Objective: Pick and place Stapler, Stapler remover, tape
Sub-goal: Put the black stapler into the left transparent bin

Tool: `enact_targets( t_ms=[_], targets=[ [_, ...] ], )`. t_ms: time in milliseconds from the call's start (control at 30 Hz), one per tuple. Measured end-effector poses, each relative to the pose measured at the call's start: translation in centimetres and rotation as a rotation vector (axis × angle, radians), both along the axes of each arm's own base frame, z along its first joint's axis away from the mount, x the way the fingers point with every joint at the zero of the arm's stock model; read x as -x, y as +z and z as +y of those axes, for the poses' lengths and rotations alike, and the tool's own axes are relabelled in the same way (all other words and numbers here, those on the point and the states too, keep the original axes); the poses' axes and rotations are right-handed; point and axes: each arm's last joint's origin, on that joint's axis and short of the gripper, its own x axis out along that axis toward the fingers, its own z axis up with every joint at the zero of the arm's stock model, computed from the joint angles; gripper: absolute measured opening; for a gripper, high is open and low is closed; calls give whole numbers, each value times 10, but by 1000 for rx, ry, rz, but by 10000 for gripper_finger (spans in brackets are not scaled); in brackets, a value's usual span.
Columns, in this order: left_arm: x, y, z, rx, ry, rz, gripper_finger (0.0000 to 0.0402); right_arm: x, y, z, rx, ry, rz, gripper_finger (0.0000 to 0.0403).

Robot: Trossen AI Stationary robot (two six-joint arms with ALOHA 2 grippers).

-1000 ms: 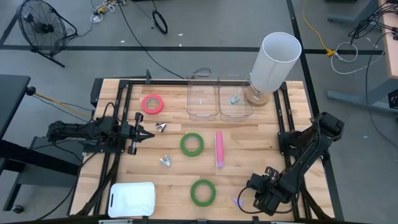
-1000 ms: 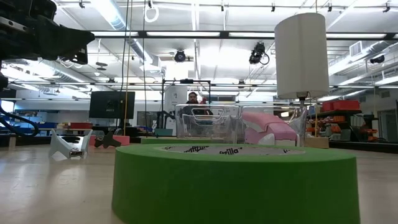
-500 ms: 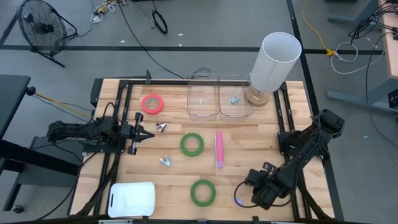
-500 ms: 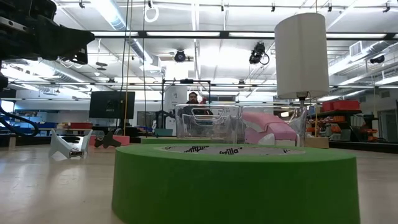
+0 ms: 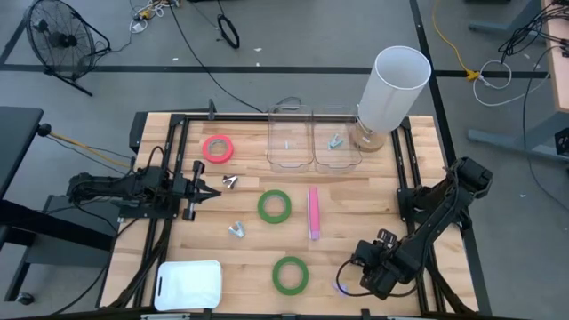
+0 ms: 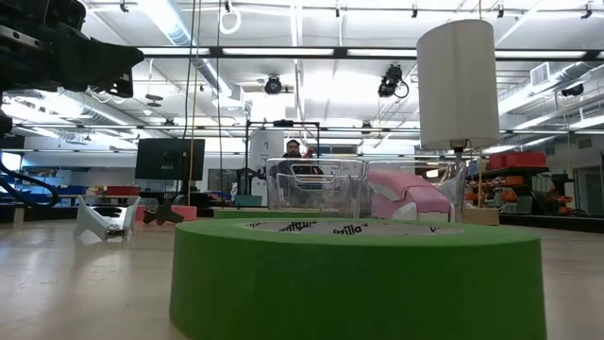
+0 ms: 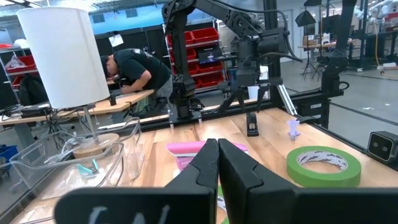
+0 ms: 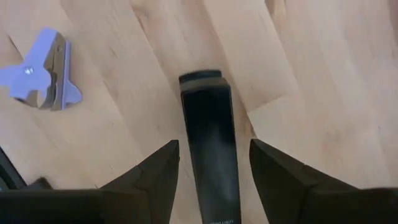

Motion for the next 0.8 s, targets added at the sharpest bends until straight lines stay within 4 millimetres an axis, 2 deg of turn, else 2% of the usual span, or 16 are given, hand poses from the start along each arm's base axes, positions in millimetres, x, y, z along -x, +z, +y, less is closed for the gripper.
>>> enact_targets(
  t_ms=[800],
  targets=[
    [0,0,0,2,0,1,16,4,-24,12,77,13,38,193]
  ],
)
